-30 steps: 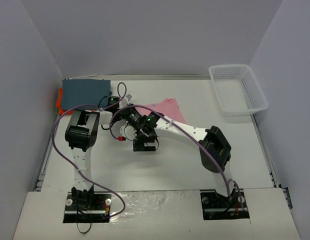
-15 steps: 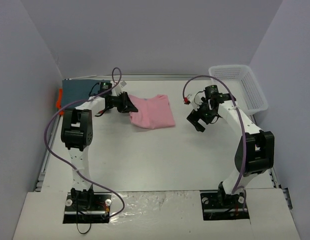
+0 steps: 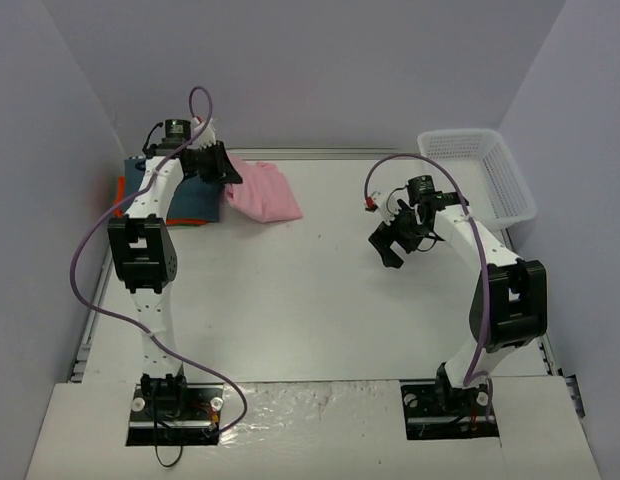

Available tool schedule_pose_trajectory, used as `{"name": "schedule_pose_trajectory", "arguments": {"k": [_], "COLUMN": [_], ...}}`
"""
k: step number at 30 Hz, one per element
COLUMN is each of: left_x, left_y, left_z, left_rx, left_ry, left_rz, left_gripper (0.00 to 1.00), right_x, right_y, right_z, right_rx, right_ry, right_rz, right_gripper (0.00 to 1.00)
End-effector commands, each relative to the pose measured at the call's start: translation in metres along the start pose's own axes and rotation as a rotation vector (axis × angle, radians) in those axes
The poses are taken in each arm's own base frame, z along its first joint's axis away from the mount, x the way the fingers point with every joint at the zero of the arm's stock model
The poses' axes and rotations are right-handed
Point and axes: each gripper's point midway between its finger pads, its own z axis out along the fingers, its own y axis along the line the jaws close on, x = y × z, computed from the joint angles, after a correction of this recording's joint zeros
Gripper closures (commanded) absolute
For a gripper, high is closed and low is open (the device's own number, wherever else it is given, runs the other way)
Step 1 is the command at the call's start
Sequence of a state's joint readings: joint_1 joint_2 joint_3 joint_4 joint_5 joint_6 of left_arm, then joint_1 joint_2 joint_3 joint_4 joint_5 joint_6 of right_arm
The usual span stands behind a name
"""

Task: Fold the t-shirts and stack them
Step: Put the neatly folded tshirt into the corner of the board with the left arm

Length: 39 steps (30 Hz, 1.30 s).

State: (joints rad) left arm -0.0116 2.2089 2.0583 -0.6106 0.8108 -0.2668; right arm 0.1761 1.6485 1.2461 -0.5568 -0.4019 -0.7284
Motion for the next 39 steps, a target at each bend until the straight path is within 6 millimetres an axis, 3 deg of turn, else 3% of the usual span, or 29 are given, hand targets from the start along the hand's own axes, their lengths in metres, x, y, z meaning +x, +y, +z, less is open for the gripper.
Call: {"name": "schedule_pose_trajectory", "arguments": {"k": [1, 4, 8, 16, 17, 25, 32, 39], "left_x": [-0.004, -0.005, -0.026, -0.016, -0.019, -0.025, -0.049, -0.074], "left_y": [0.005, 0.01, 0.017, 0.04, 0.052, 0.064, 0.052, 0.018], "left_z": [-0.023, -0.027, -0.046, -0.07, -0.08, -0.103, -0.119, -0.129], "left_rx": [-0.134, -0.172, -0.281, -0.408, -0.425, -0.522, -0.558, -0.516], "left_ry": [0.052, 0.082, 0.048, 0.136, 0.131, 0.134, 0.044, -0.066], "left_rz": [0.06, 0.081, 0.205, 0.288, 0.279, 0.337, 0.386, 0.426], "left_gripper": [0.98, 0.98, 0.98, 0.98, 0.98, 0.98, 0.98, 0.98], "right_x": [0.007, 0.009, 0.013, 0.019, 0.02, 0.024, 0.027, 0.031], "right_y": [0.008, 0.008, 0.009, 0.01, 0.01, 0.009, 0.01, 0.009], "right_z": [0.006, 0.007, 0.01, 0.019, 0.019, 0.025, 0.026, 0.029], "right_rx": [-0.043, -0.044, -0.049, -0.064, -0.066, -0.07, -0.071, -0.072], "right_ry": [-0.001, 0.001, 0.01, 0.033, 0.035, 0.059, 0.07, 0.083], "right_rz": [0.031, 0.029, 0.031, 0.04, 0.041, 0.052, 0.053, 0.058], "right_gripper": [0.0, 0.0, 0.0, 0.0, 0.0, 0.0, 0.0, 0.0]}}
